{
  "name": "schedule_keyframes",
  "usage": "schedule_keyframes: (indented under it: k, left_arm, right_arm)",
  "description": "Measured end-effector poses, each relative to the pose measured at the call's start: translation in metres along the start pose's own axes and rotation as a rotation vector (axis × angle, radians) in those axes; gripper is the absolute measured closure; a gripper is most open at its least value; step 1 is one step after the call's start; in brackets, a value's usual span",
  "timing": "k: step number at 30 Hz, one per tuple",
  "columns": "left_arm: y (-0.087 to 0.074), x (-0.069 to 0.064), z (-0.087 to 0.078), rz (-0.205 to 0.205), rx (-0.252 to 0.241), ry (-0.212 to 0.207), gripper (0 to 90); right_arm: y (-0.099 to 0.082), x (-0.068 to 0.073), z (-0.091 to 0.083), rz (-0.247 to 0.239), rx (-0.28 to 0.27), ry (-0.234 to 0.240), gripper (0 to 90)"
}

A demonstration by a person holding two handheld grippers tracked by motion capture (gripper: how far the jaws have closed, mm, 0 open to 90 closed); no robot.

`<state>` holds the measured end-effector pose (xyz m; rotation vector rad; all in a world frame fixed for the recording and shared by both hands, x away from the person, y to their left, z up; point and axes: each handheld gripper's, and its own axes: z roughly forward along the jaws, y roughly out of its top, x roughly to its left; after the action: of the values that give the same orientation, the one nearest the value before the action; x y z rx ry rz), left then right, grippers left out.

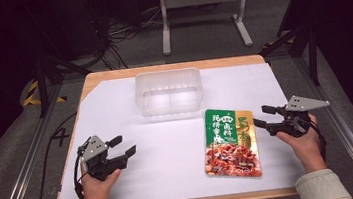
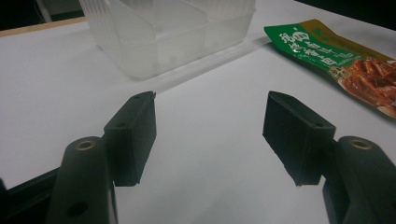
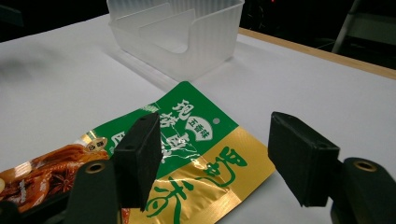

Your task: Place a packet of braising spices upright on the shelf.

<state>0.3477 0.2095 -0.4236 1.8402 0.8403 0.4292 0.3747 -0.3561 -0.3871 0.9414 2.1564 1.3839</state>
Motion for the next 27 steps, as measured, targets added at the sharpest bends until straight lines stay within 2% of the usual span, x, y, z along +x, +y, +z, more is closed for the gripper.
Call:
schedule_keyframes:
  k: [3, 6, 13, 14, 19, 21, 25, 27]
  left_arm:
    - [0.000, -0.001, 0.001, 0.003, -0.004, 0.003, 35.7]
    - [0.000, -0.001, 0.000, -0.001, -0.006, 0.003, 35.7]
    - [-0.001, 0.000, 0.000, -0.010, -0.003, 0.003, 35.7]
    - [-0.001, 0.000, 0.000, -0.001, 0.001, 0.010, 35.7]
    - [-0.002, -0.001, -0.001, -0.005, 0.007, 0.009, 35.7]
    - [-0.004, -0.001, -0.003, -0.013, 0.009, 0.014, 35.7]
    - [-0.006, -0.001, -0.007, -0.017, 0.010, 0.025, 35.7]
    - [-0.008, -0.001, -0.010, -0.025, 0.009, 0.027, 35.7]
  right_arm:
    - [0.002, -0.001, 0.002, 0.015, 0.009, 0.011, 31.9]
    - [0.005, -0.001, 0.004, 0.000, 0.033, 0.011, 29.3]
    - [0.011, -0.006, 0.010, 0.029, 0.060, 0.030, 26.0]
    - [0.015, -0.009, 0.015, 0.054, 0.078, 0.037, 24.3]
    - [0.022, -0.013, 0.028, 0.049, 0.112, 0.023, 24.3]
    - [0.021, -0.015, 0.033, 0.054, 0.118, 0.023, 24.1]
    - [0.015, -0.024, 0.048, 0.095, 0.169, 0.017, 22.2]
    - [0.013, -0.026, 0.054, 0.085, 0.187, 0.005, 21.7]
